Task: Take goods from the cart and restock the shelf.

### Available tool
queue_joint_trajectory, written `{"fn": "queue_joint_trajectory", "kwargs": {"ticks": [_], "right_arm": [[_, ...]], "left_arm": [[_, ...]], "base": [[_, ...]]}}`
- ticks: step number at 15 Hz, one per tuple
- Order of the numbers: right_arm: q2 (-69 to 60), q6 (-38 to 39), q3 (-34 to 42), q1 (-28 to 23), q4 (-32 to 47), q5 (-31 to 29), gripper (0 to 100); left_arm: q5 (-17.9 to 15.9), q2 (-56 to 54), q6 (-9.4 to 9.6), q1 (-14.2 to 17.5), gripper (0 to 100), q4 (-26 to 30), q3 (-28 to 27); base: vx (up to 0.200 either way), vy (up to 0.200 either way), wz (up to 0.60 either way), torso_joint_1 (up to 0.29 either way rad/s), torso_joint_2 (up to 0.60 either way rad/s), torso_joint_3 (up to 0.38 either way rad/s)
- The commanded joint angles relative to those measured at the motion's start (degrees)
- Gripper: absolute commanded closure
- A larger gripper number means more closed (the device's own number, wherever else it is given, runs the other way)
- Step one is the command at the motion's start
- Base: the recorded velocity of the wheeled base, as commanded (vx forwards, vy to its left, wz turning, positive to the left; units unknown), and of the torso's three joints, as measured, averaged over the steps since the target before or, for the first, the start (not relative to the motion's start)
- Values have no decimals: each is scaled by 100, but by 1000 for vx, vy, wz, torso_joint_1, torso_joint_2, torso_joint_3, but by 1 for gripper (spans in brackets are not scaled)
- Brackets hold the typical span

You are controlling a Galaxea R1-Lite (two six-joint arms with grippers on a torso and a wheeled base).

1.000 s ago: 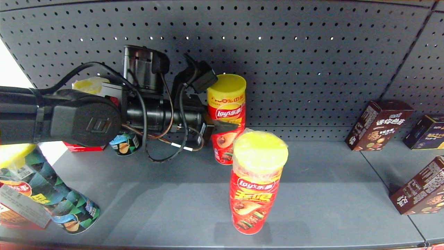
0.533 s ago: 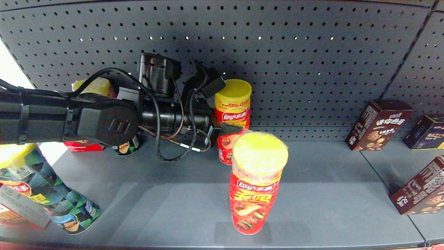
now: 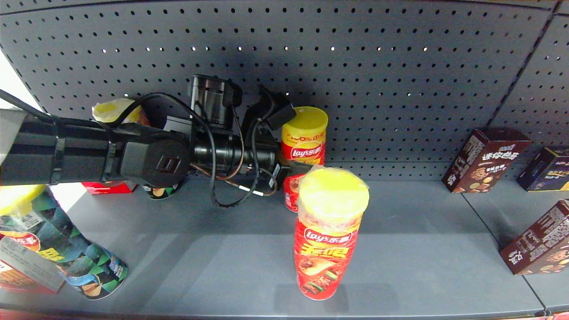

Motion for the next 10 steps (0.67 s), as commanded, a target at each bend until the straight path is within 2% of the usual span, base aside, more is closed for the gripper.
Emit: {"fn": "queue_joint_trajectory", "kwargs": {"ticks": [1, 6, 7, 10], "right_arm": [[7, -2, 0, 2, 1, 1, 0], [7, -2, 0, 2, 1, 1, 0], [7, -2, 0, 2, 1, 1, 0], [7, -2, 0, 2, 1, 1, 0]], "left_arm": [[8, 104, 1, -17, 100, -80, -7], [17, 235, 10, -158, 100, -318, 46], [26, 235, 10, -166, 0, -326, 63], [43, 227, 71, -166, 0, -318, 81]], "base": [[0, 0, 0, 0, 0, 0], [0, 0, 0, 0, 0, 0], [0, 0, 0, 0, 0, 0], [0, 0, 0, 0, 0, 0]]}}
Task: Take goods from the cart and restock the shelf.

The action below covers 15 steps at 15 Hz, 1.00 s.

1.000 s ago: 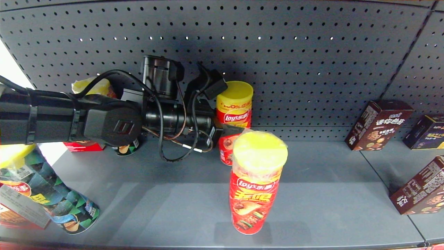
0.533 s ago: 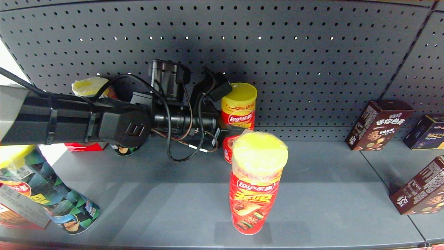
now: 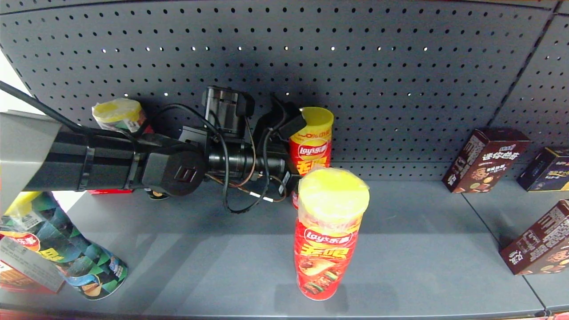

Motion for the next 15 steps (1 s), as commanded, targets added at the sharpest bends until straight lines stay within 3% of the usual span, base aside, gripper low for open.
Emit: {"fn": "queue_joint_trajectory", "kwargs": {"ticks": [1, 8, 10, 15], "right_arm": [[7, -2, 0, 2, -1, -2, 0], [7, -2, 0, 2, -1, -2, 0], [7, -2, 0, 2, -1, -2, 0], [7, -2, 0, 2, -1, -2, 0]], "left_arm": [[2, -116, 3, 13, 0, -2, 108], [37, -1249, -6, 57, 0, -20, 1260], [46, -1548, -32, 75, 0, -310, 1743], [336, -2304, -85, 180, 0, -503, 2490]], "base": [[0, 0, 0, 0, 0, 0], [0, 0, 0, 0, 0, 0], [0, 0, 0, 0, 0, 0], [0, 0, 0, 0, 0, 0]]}}
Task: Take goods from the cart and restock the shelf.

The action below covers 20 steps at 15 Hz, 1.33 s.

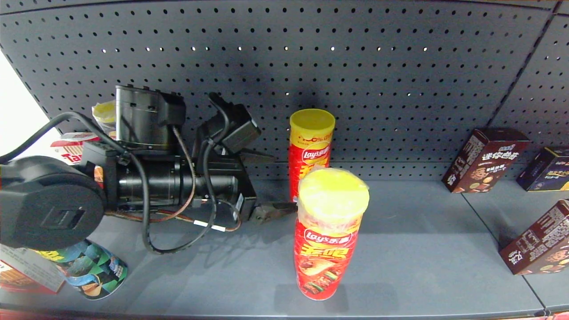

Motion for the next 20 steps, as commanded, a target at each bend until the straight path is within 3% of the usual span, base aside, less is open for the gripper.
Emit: {"fn": "queue_joint_trajectory", "kwargs": {"ticks": [1, 6, 10, 16, 18, 19, 20], "right_arm": [[7, -2, 0, 2, 1, -2, 0], [7, -2, 0, 2, 1, -2, 0], [7, -2, 0, 2, 1, -2, 0], [7, -2, 0, 2, 1, -2, 0], [7, -2, 0, 2, 1, -2, 0], [7, -2, 0, 2, 1, -2, 0], [7, -2, 0, 2, 1, -2, 0]], "left_arm": [[46, -521, -8, 109, 0, -10, 337], [55, -1030, -8, 434, 0, -169, 996], [406, -1347, -52, 460, 0, -169, 1225], [898, -2217, -650, 372, 0, -406, 1172], [1320, -2647, -632, 416, 0, -626, 1304], [1830, -2858, -597, 495, 0, -652, 1462], [2797, -3711, -782, 267, 0, -652, 1963]], "base": [[0, 0, 0, 0, 0, 0], [0, 0, 0, 0, 0, 0], [0, 0, 0, 0, 0, 0], [0, 0, 0, 0, 0, 0], [0, 0, 0, 0, 0, 0], [0, 0, 0, 0, 0, 0], [0, 0, 0, 0, 0, 0]]}}
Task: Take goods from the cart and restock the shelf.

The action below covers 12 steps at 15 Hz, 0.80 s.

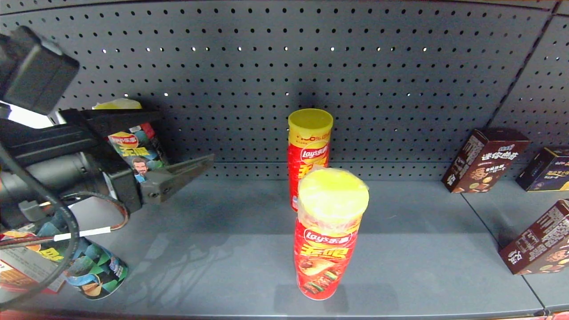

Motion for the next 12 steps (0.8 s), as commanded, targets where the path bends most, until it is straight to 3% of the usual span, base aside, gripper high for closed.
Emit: {"fn": "queue_joint_trajectory", "kwargs": {"ticks": [1, 2, 4, 5, 6, 8, 10, 12], "right_arm": [[7, -4, 0, 2, -1, 1, 0], [7, -4, 0, 2, -1, 1, 0], [7, -4, 0, 2, -1, 1, 0], [7, -4, 0, 2, -1, 1, 0], [7, -4, 0, 2, -1, 1, 0], [7, -4, 0, 2, -1, 1, 0], [7, -4, 0, 2, -1, 1, 0], [7, -4, 0, 2, -1, 1, 0]], "left_arm": [[755, -1725, -278, -478, 0, 21, 831], [772, -2314, -383, -574, 0, 74, 1165], [772, -3448, -401, -249, 0, 223, 1727], [684, -4125, -383, 735, 0, 549, 1912], [438, -4705, -427, 1500, 0, 716, 2044], [-309, -5180, -761, 2388, 0, 382, 2975], [-1082, -5795, -796, 2845, 0, 364, 3678], [-1144, -6269, -779, 2634, 0, 373, 4223]], "base": [[0, 0, 0, 0, 0, 0], [0, 0, 0, 0, 0, 0], [0, 0, 0, 0, 0, 0], [0, 0, 0, 0, 0, 0], [0, 0, 0, 0, 0, 0], [0, 0, 0, 0, 0, 0], [0, 0, 0, 0, 0, 0], [0, 0, 0, 0, 0, 0]]}}
